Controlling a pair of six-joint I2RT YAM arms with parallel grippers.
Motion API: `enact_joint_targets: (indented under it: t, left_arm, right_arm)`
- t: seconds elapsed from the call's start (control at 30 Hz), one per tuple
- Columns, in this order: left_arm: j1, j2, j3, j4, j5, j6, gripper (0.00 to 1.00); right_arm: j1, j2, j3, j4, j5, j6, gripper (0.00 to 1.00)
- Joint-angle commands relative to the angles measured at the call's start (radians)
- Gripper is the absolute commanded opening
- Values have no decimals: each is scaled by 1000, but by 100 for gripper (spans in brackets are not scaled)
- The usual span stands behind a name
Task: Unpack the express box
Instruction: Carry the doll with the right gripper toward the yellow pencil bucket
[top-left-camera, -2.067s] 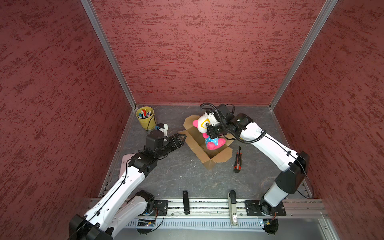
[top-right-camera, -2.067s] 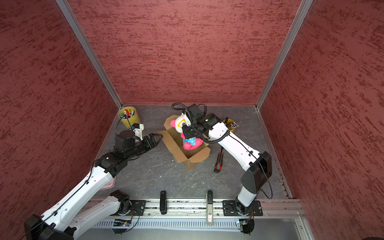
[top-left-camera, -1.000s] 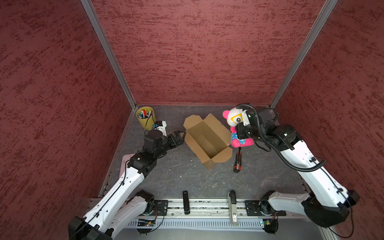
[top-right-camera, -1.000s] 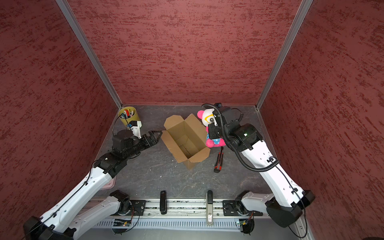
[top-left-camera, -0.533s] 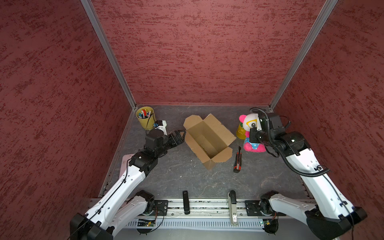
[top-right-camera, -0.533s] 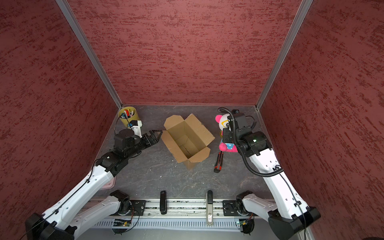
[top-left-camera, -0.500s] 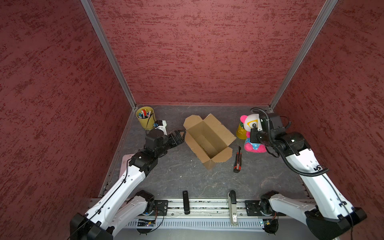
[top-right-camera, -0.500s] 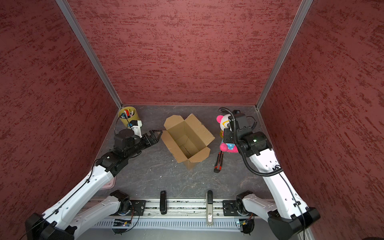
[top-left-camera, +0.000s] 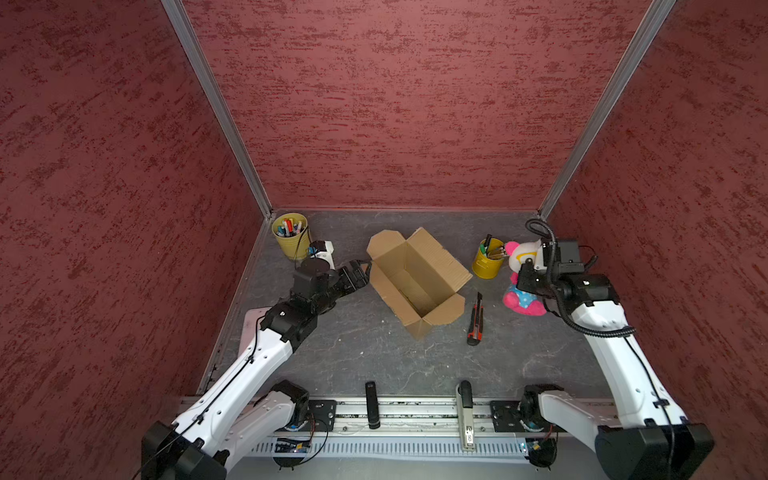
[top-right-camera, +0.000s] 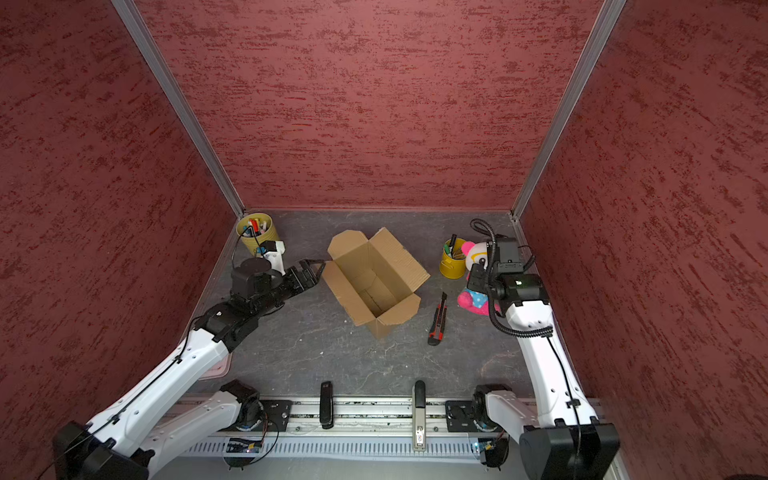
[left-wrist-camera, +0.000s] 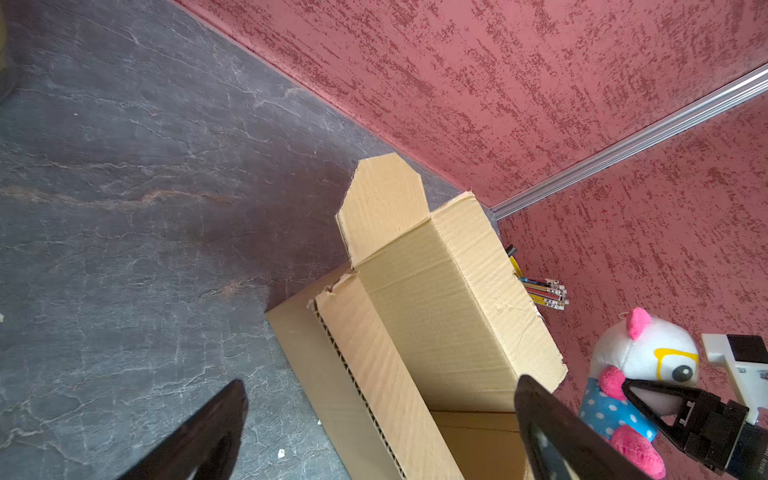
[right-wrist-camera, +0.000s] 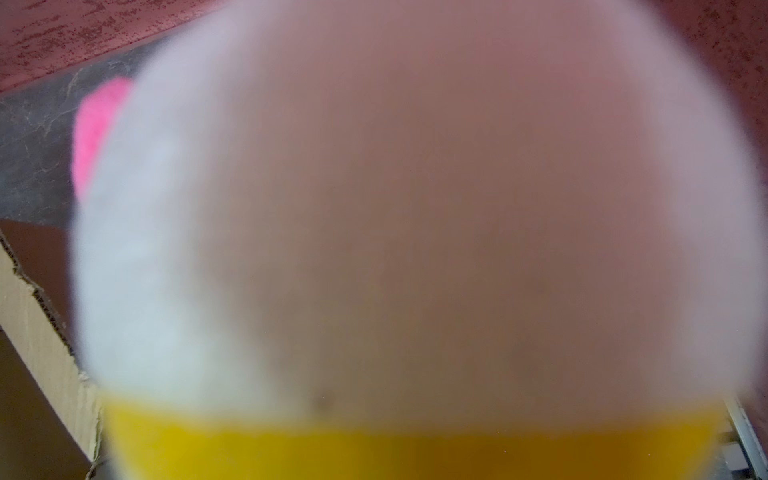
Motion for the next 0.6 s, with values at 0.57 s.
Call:
enact_joint_targets:
  t: [0.57]
  left_arm:
    - [-10,9,-4,9,-33,19,100]
  right_arm:
    - [-157,95,-138,215,-144,-33,18]
